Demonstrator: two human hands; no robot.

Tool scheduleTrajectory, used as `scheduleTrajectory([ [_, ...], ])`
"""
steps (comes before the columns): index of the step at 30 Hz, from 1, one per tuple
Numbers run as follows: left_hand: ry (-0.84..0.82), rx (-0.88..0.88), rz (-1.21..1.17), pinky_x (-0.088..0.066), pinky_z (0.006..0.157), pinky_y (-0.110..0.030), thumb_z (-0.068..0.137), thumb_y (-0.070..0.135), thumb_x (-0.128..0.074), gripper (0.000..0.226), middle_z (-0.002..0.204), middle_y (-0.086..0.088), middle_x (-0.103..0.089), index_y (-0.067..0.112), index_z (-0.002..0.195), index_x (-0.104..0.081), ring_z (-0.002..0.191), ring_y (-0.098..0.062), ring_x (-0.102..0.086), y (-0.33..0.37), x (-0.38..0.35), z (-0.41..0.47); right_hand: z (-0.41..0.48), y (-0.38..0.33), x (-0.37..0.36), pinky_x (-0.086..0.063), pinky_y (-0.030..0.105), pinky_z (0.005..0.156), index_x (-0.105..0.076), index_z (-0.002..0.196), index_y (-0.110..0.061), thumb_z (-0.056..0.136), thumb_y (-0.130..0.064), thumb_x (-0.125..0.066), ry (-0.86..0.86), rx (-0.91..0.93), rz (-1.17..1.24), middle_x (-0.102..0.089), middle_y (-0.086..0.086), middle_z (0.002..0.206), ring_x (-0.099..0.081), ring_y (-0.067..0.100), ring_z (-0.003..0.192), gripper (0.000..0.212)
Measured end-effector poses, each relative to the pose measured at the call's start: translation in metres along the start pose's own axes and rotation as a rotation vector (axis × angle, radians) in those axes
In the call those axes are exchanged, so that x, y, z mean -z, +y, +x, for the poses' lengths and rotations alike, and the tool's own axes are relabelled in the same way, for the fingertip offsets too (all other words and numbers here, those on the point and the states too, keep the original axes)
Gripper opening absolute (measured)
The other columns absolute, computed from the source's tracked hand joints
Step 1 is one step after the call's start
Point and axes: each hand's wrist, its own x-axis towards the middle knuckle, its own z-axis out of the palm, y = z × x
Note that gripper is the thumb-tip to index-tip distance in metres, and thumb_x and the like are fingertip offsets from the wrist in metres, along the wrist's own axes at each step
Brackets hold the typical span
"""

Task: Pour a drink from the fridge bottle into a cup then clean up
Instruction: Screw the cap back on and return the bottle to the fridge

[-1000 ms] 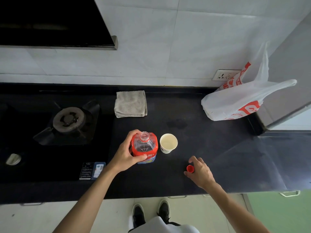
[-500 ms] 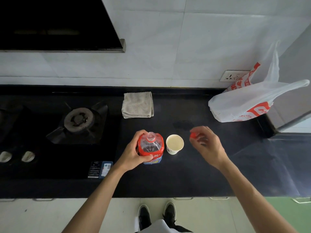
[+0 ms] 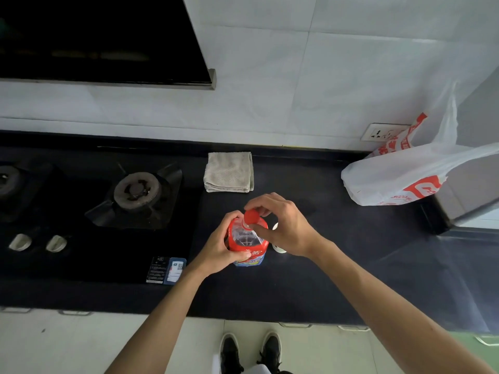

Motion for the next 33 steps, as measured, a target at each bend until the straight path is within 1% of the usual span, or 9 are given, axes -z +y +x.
scheduleTrajectory([
  [2, -0.001, -0.005, 0.003, -0.057, 0.09, -0.03, 0.072, -0.005, -0.081, 0.083, 0.122, 0.015, -0.058, 0.037, 0.131, -0.041, 0.119, -0.013, -0.06, 0.0, 0.0, -0.001, 0.001, 0.003, 0.001, -0.053, 0.025, 0.085, -0.066, 0.118, -0.015, 0.085, -0.014, -0.075, -0.032, 0.013, -0.041, -0.064, -0.01, 0.108, -0.058, 0.01, 0.098, 0.034],
  [6, -0.003, -0.009, -0.001, -0.057, 0.089, -0.029, 0.071, -0.006, -0.081, 0.083, 0.12, 0.019, -0.058, 0.033, 0.132, -0.041, 0.12, -0.013, -0.06, 0.001, -0.001, 0.0, 0.006, 0.007, 0.005, -0.054, 0.032, 0.084, -0.069, 0.114, -0.014, 0.085, -0.012, -0.074, -0.084, 0.044, -0.075, -0.067, -0.003, 0.109, -0.059, 0.012, 0.101, 0.03],
  [13, -0.003, 0.027, 0.02, -0.056, 0.096, -0.035, 0.071, 0.006, -0.084, 0.089, 0.13, 0.007, -0.055, 0.032, 0.14, -0.035, 0.122, -0.011, -0.057, -0.005, 0.001, 0.0, 0.02, 0.0, 0.014, -0.049, 0.024, 0.087, -0.069, 0.111, -0.011, 0.088, -0.009, -0.07, -0.258, 0.125, -0.137, -0.066, -0.001, 0.108, -0.058, 0.011, 0.1, 0.023],
  [16, -0.008, 0.028, 0.031, -0.056, 0.096, -0.034, 0.072, 0.006, -0.085, 0.089, 0.131, 0.006, -0.054, 0.03, 0.141, -0.035, 0.124, -0.011, -0.056, -0.007, 0.001, 0.001, 0.028, -0.003, 0.019, -0.053, 0.029, 0.087, -0.067, 0.113, -0.014, 0.091, -0.011, -0.068, -0.337, 0.191, -0.24, -0.066, -0.002, 0.111, -0.059, 0.013, 0.102, 0.022],
  [20, 0.007, 0.018, 0.032, -0.056, 0.093, -0.032, 0.072, 0.005, -0.085, 0.087, 0.128, 0.006, -0.057, 0.027, 0.141, -0.037, 0.123, -0.014, -0.057, -0.008, 0.001, 0.001, 0.037, -0.009, 0.02, -0.053, 0.031, 0.087, -0.068, 0.112, -0.008, 0.09, -0.011, -0.069, -0.432, 0.363, -0.448, -0.07, 0.004, 0.109, -0.061, 0.022, 0.102, 0.021],
  [22, 0.009, 0.018, 0.028, -0.056, 0.092, -0.03, 0.073, 0.004, -0.085, 0.087, 0.128, 0.005, -0.057, 0.026, 0.141, -0.037, 0.123, -0.012, -0.057, -0.008, 0.001, 0.001, 0.041, -0.01, 0.021, -0.054, 0.033, 0.086, -0.067, 0.111, -0.009, 0.09, -0.012, -0.069, -0.458, 0.367, -0.482, -0.069, 0.005, 0.106, -0.061, 0.023, 0.099, 0.021],
  [26, 0.001, 0.016, 0.025, -0.056, 0.095, -0.033, 0.073, 0.002, -0.083, 0.088, 0.131, 0.008, -0.054, 0.03, 0.142, -0.035, 0.125, -0.013, -0.056, -0.007, 0.0, 0.0, 0.04, -0.01, 0.022, -0.054, 0.035, 0.073, -0.065, 0.111, -0.011, 0.091, -0.028, -0.069, -0.423, 0.236, -0.474, -0.065, 0.003, 0.1, -0.062, 0.022, 0.086, 0.027],
  [29, 0.002, 0.008, 0.045, -0.056, 0.093, -0.03, 0.074, 0.0, -0.082, 0.086, 0.124, 0.021, -0.055, 0.035, 0.138, -0.037, 0.122, -0.007, -0.057, -0.005, 0.0, -0.001, 0.039, -0.009, 0.01, -0.042, 0.032, 0.056, -0.062, 0.098, -0.008, 0.087, -0.044, -0.068, -0.321, 0.249, -0.659, -0.064, 0.005, 0.084, -0.06, 0.025, 0.071, 0.038],
  [33, 0.005, 0.016, 0.038, -0.055, 0.091, -0.027, 0.074, -0.002, -0.081, 0.086, 0.12, 0.029, -0.054, 0.042, 0.133, -0.037, 0.121, -0.004, -0.056, -0.004, 0.0, -0.002, 0.04, -0.008, -0.001, -0.035, 0.031, 0.053, -0.053, 0.083, -0.011, 0.086, -0.052, -0.065, -0.234, 0.18, -0.696, -0.056, 0.002, 0.07, -0.051, 0.025, 0.059, 0.043],
])
